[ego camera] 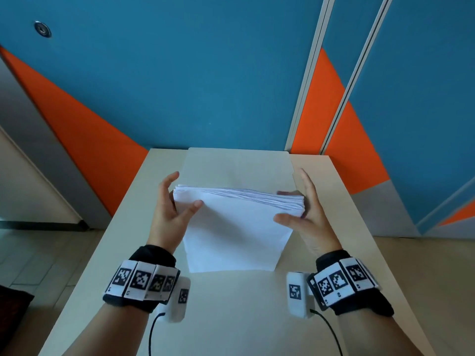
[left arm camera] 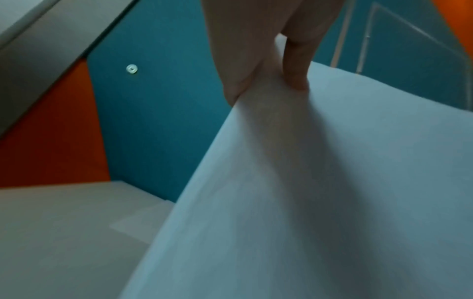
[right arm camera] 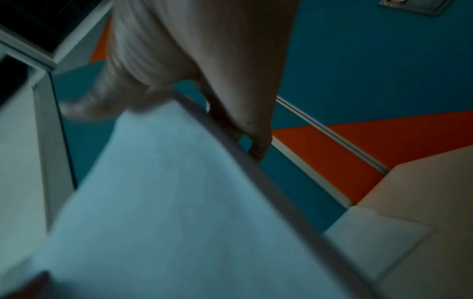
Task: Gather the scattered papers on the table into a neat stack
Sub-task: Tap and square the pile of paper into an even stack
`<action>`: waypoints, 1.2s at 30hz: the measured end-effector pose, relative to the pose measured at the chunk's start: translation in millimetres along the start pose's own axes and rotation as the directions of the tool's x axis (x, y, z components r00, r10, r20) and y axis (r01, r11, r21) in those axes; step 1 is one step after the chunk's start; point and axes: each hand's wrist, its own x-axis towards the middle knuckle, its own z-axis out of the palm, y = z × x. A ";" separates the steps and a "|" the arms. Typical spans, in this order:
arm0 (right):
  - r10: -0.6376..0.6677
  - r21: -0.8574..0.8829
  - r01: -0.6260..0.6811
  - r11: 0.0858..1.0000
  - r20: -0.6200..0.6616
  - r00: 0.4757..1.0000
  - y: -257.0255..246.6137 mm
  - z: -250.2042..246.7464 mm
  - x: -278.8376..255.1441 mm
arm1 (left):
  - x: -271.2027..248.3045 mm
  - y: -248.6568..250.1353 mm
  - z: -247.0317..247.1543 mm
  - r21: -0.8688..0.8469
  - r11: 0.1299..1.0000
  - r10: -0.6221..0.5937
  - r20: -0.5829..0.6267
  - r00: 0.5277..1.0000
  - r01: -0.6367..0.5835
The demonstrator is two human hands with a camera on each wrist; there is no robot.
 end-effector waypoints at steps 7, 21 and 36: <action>0.298 -0.296 -0.288 0.911 -0.013 0.954 14.5 2.2 10.7 | 12.0 -20.6 -7.3 -0.075 0.935 -0.291 0.393 0.872 0.345; 0.336 -0.126 -0.359 0.925 -0.170 0.926 48.2 6.8 9.7 | 2.9 -44.8 26.5 -0.079 0.910 -0.388 0.188 0.902 0.408; 0.413 -0.124 -0.435 0.892 -0.171 0.894 89.4 -13.4 15.6 | 7.7 -77.5 35.7 -0.123 0.856 -0.476 0.192 0.858 0.502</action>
